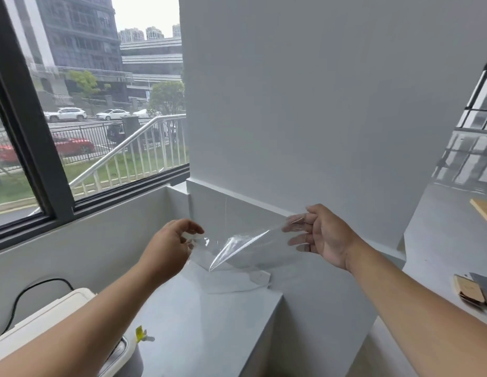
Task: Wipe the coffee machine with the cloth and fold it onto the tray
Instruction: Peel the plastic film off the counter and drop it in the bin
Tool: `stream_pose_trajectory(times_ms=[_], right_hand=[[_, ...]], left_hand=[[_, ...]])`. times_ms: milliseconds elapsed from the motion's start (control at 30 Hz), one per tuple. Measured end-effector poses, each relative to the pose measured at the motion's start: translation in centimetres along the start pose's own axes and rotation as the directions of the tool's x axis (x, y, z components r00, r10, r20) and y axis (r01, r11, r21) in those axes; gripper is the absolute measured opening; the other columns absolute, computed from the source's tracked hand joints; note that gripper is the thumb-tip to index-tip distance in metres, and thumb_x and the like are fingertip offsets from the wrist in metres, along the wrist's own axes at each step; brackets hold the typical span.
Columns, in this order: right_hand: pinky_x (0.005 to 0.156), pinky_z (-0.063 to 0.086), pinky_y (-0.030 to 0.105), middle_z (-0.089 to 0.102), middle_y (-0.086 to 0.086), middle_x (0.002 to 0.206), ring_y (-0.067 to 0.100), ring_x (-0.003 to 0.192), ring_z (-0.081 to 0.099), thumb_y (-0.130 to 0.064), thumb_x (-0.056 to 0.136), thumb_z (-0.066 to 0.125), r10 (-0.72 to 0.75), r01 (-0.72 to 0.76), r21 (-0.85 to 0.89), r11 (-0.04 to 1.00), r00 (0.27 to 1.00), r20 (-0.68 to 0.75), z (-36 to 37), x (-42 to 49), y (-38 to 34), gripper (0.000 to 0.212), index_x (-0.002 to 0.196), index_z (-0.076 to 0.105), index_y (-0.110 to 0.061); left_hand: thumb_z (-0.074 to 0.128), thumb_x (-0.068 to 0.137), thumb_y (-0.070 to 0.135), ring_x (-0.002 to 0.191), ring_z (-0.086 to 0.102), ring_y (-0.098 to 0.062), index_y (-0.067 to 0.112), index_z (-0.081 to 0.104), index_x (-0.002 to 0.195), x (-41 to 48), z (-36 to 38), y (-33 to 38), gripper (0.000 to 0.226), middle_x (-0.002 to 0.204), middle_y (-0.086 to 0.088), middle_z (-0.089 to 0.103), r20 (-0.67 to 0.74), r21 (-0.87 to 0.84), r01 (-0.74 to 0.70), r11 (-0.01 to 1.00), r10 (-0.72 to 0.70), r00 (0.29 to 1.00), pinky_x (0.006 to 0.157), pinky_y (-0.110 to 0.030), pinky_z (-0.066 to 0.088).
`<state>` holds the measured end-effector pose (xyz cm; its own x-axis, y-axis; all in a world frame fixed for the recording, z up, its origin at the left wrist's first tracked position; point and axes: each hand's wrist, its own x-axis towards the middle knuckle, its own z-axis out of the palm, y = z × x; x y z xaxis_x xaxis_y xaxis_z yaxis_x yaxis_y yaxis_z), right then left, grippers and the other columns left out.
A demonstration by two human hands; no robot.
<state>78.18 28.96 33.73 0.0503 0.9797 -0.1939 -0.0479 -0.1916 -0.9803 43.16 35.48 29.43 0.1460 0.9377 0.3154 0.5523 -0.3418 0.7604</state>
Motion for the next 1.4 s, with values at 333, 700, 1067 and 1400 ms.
stream_pose_trajectory(times_ms=[333, 700, 1067, 1400], right_hand=[[0.068, 0.053, 0.030, 0.068, 0.012, 0.088, 0.018, 0.064, 0.058, 0.007, 0.092, 0.066, -0.011, -0.004, -0.207, 0.978, 0.997, -0.072, -3.5, 1.7, 1.5, 0.028, 0.116, 0.066, -0.006], [0.060, 0.046, 0.019, 0.073, -0.007, 0.089, 0.007, 0.072, 0.059, 0.000, 0.090, 0.052, -0.336, 0.239, -0.621, 0.747, 0.941, -0.043, -2.4, 3.1, 0.2, 0.040, 0.106, 0.067, -0.033], [0.081, 0.056, 0.037, 0.070, -0.010, 0.094, 0.012, 0.081, 0.064, -0.017, 0.099, 0.043, -0.311, 0.309, -0.843, 0.441, 0.933, 0.179, -0.5, 2.3, -1.7, 0.036, 0.113, 0.059, -0.045], [0.083, 0.053, 0.031, 0.067, -0.015, 0.103, 0.007, 0.095, 0.061, -0.018, 0.098, 0.052, -0.491, 0.440, -0.755, 0.486, 0.852, 0.180, -2.4, 3.4, -2.9, 0.034, 0.121, 0.060, -0.042]], left_hand=[[0.069, 0.093, 0.005, 0.056, 0.056, 0.001, 0.053, 0.066, 0.091, 2.6, 4.3, 2.1, 0.048, 0.083, 0.013, 0.062, -0.045, -0.009, -0.037, 0.999, 0.037, 0.998, 0.054, -0.021, 0.041], [0.058, 0.094, 0.019, 0.133, 0.053, -0.014, 0.039, 0.055, 0.137, 2.2, 5.3, 1.7, 0.047, 0.147, 0.012, 0.051, 0.273, 0.433, -0.148, 0.889, 0.027, 0.962, 0.105, -0.031, 0.044], [0.085, 0.075, 0.058, 0.124, 0.054, -0.004, 0.040, 0.040, 0.149, 2.7, 12.6, 6.4, 0.089, 0.149, 0.016, 0.053, 0.432, 0.185, -0.070, 0.980, -0.017, 0.902, 0.090, -0.026, 0.052], [0.071, 0.088, 0.022, 0.077, 0.075, -0.016, 0.031, 0.076, 0.087, 4.8, 14.3, 8.6, 0.011, 0.083, 0.007, 0.078, 0.446, 0.024, 0.079, 0.997, -0.082, 0.891, 0.075, -0.040, 0.062]])
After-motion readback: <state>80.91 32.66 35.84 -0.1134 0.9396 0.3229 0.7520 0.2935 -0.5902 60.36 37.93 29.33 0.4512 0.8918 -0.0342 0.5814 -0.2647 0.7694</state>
